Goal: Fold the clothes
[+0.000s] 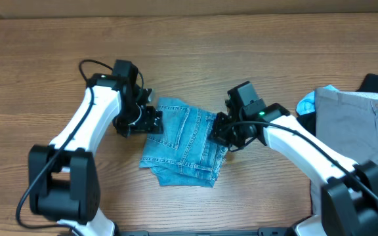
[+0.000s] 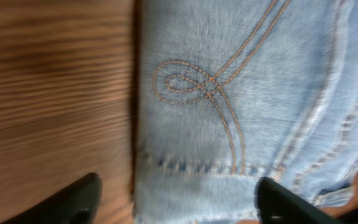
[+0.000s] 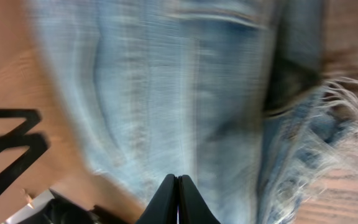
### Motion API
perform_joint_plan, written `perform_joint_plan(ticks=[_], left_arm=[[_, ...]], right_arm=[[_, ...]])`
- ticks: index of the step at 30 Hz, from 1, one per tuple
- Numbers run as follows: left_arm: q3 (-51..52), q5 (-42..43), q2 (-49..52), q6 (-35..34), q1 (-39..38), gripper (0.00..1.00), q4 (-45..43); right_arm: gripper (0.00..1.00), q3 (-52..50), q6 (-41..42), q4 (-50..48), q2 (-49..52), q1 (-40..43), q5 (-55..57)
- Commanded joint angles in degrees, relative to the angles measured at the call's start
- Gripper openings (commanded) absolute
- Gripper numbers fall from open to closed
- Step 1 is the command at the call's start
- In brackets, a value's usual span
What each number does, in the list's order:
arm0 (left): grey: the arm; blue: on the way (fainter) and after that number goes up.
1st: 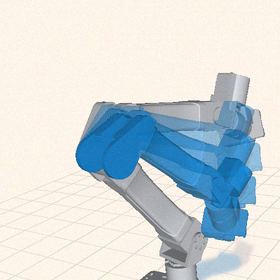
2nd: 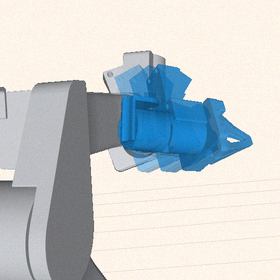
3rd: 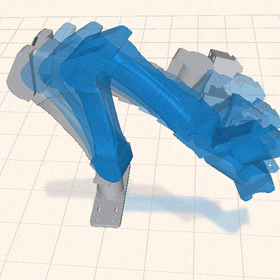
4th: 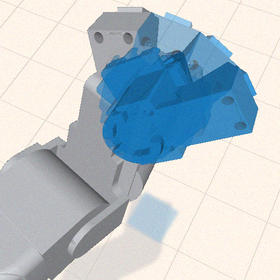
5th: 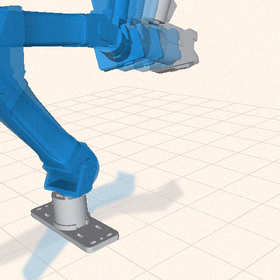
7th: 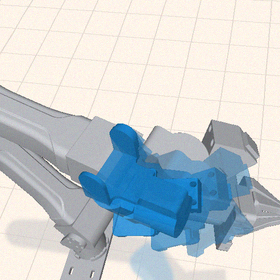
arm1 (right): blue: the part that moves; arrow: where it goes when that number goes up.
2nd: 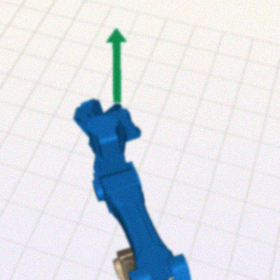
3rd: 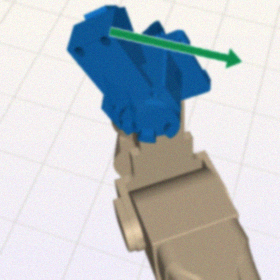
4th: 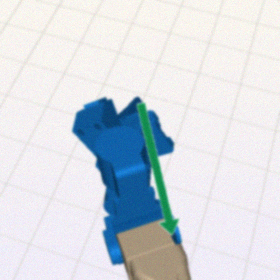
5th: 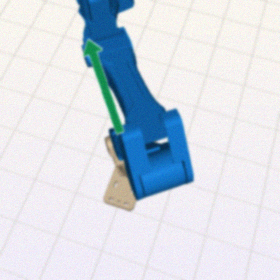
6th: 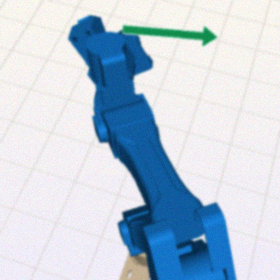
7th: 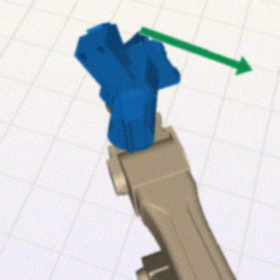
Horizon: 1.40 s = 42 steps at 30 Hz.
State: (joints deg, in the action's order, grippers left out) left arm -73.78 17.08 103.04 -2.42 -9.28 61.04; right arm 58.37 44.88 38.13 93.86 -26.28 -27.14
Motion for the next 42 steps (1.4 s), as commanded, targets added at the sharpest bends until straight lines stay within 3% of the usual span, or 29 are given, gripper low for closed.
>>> perform_joint_plan(ticks=[1, 7, 10, 14, 18, 21, 24, 29, 35, 42], left_arm=[[1.7, 5.9, 5.4, 2.3, 0.0, 1.0, -1.2], [1.7, 6.0, 11.7, 3.4, 0.0, 1.0, -2.1], [1.7, 10.3, 14.8, 6.1, 0.0, 1.0, -2.4], [1.7, 19.0, 18.4, 10.7, 0.0, 0.93, -2.4], [1.8, 22.6, 19.9, 11.9, -0.5, 0.86, -2.4], [1.7, 23.0, 19.9, 11.9, -1.0, 0.66, -2.4], [1.7, 23.3, 19.9, 11.9, -1.2, 0.36, -2.4], [1.7, 24.6, 19.8, 13.2, -1.1, 0.06, -0.5], [0.2, 24.9, 19.1, 14.0, 1.7, 0.04, 2.4], [-9.0, 24.9, 16.5, 10.0, 14.3, 0.04, 3.9]], right_arm=[[0.05, -3.3, 2.3, -1.9, 6.0, 0.0, -3.5], [0.04, -3.7, 2.3, -2.5, 12.1, -0.3, -8.0], [0.04, -3.7, 2.3, -2.8, 12.0, -0.3, -8.0], [0.04, -3.7, 2.3, -2.8, 12.0, -0.3, -8.0], [0.04, -3.7, 2.3, -2.8, 12.0, -0.3, -8.0], [0.04, -3.7, 2.3, -3.0, 12.0, -0.3, -8.0], [0.04, -3.7, 2.3, -2.9, 12.0, -0.3, -8.1], [0.04, -3.6, 1.9, -2.9, 12.0, -0.3, -8.5], [0.04, -3.3, 1.1, -1.3, 6.6, -0.3, -9.0], [0.04, -0.1, 0.5, 0.6, -7.6, -0.1, -3.8]])
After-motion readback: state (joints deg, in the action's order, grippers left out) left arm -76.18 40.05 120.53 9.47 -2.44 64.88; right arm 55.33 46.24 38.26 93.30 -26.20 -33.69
